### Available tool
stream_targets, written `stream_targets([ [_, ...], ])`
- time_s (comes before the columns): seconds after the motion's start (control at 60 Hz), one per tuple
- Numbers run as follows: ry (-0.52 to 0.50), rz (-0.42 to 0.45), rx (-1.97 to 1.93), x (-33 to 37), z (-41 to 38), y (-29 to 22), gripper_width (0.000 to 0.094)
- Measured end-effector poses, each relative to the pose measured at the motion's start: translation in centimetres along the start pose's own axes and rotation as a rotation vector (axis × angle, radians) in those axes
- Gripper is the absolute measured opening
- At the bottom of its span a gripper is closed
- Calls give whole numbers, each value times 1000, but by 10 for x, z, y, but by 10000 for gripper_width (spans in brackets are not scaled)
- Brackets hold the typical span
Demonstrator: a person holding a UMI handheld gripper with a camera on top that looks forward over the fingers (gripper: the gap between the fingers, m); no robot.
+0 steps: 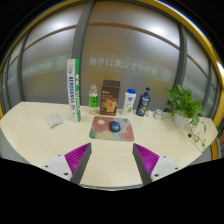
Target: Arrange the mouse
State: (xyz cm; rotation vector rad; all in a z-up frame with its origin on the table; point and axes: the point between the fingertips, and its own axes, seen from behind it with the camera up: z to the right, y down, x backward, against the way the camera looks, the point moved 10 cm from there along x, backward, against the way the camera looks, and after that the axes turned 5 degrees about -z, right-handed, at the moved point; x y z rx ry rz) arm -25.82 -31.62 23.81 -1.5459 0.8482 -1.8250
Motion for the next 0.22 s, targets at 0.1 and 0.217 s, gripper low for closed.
stream_targets([
  [0.1,-2,5,-4,15,-4,11,847],
  [0.217,-8,2,-2,25,-8,17,849],
])
